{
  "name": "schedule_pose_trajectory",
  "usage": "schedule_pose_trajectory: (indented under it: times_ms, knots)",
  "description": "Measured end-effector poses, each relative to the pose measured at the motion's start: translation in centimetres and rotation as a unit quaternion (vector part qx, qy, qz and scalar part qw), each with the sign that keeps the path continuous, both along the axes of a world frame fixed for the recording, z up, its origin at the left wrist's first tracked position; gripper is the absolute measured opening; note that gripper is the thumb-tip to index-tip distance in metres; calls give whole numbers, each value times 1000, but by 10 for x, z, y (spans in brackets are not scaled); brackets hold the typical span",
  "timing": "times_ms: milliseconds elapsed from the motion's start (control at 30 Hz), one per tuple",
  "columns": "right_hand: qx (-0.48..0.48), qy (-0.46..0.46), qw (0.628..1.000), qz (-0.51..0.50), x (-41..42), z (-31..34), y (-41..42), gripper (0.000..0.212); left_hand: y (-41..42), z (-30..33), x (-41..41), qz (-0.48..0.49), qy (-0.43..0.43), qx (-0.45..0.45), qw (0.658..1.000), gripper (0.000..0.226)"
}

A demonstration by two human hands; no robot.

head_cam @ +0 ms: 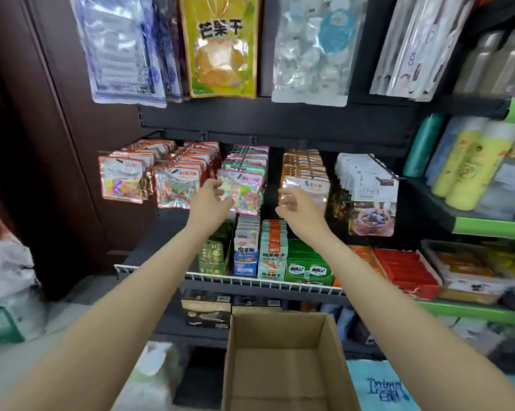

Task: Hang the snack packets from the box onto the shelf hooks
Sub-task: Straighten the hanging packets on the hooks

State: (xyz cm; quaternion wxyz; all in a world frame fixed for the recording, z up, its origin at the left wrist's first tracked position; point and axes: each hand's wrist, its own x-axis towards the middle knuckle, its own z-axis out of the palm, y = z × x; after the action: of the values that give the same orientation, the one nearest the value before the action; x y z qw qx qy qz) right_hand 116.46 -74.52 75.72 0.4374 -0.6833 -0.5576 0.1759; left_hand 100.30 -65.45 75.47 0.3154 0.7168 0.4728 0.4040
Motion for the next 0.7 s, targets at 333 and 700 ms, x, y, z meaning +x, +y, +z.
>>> schedule_pose_trajectory:
  times_ms: [333, 700]
  knots:
    - [47, -44, 998, -3, 0, -31, 115, 92, 104, -20, 19, -87, 110, 36, 989, 108]
    - [72, -49, 996, -31, 20, -56, 194, 92, 172, -57, 45, -106, 41, 74, 991, 105]
